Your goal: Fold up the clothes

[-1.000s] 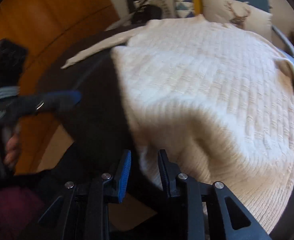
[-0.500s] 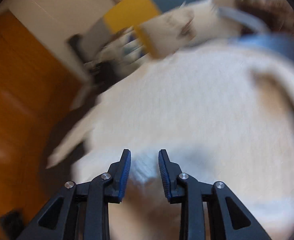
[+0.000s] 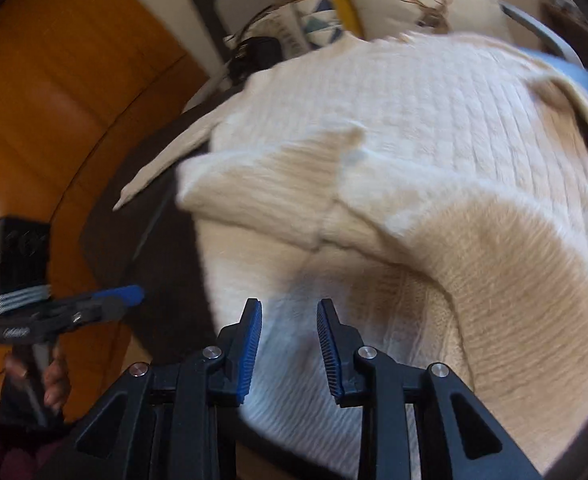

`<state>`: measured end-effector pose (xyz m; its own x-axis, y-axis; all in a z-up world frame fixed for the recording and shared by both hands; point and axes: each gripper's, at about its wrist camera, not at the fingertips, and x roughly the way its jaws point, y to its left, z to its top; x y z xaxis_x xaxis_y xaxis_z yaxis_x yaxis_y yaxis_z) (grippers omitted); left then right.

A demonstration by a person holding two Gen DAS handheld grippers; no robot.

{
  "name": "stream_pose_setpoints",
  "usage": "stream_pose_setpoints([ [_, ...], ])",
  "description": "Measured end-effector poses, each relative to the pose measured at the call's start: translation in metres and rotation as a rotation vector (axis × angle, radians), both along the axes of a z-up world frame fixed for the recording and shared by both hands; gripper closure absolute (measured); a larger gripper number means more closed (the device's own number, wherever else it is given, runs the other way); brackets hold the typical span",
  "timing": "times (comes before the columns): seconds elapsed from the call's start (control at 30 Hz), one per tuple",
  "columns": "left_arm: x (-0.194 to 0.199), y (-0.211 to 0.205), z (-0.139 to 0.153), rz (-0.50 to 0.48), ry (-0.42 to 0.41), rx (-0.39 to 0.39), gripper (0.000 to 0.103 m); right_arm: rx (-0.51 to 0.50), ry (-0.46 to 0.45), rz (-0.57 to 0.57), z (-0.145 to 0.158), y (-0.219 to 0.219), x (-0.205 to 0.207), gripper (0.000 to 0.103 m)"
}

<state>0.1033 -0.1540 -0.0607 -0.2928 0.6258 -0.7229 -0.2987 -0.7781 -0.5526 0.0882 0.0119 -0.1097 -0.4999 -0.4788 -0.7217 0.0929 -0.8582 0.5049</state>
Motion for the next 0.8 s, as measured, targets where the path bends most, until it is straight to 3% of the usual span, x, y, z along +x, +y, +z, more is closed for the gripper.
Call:
stream_pose_setpoints([
  [0.07,0.002,-0.004,0.006,0.009,0.019,0.003,0.054,-0.074,0.004,-0.034,-0.014,0.004,-0.013,0.074],
  [0.17,0.004,-0.011,0.009,0.033,0.035,0.017,0.048,-0.107,0.017,-0.005,-0.018,-0.002,-0.025,0.074],
  [0.3,0.004,-0.017,0.004,0.069,0.006,0.025,0.047,-0.148,0.011,0.003,-0.015,0.000,-0.039,0.077],
  [0.37,0.003,-0.019,0.004,0.083,-0.002,0.015,0.047,-0.187,0.006,0.014,-0.010,0.000,-0.043,0.093],
  [0.43,0.002,-0.022,0.005,0.095,-0.004,0.009,0.047,-0.244,0.010,0.031,-0.005,-0.003,-0.045,0.097],
  [0.53,0.003,-0.034,0.013,0.127,0.018,0.024,0.047,-0.366,0.035,0.183,0.014,-0.029,-0.034,0.097],
  [0.63,0.004,-0.055,0.024,0.180,0.061,0.049,0.047,-0.419,0.054,0.436,0.039,-0.073,-0.009,0.095],
  [0.67,0.005,-0.063,0.028,0.200,0.073,0.056,0.047,-0.477,0.013,0.554,0.040,-0.088,0.001,0.095],
  [0.73,0.005,-0.077,0.033,0.236,0.093,0.044,0.045,-0.433,-0.007,0.659,0.041,-0.110,0.021,0.093],
  [0.77,0.004,-0.081,0.035,0.250,0.099,0.037,0.045,-0.395,-0.035,0.644,0.036,-0.111,0.023,0.079],
  [0.8,0.004,-0.086,0.036,0.260,0.103,0.041,0.045,-0.357,-0.063,0.630,0.030,-0.112,0.024,0.075],
])
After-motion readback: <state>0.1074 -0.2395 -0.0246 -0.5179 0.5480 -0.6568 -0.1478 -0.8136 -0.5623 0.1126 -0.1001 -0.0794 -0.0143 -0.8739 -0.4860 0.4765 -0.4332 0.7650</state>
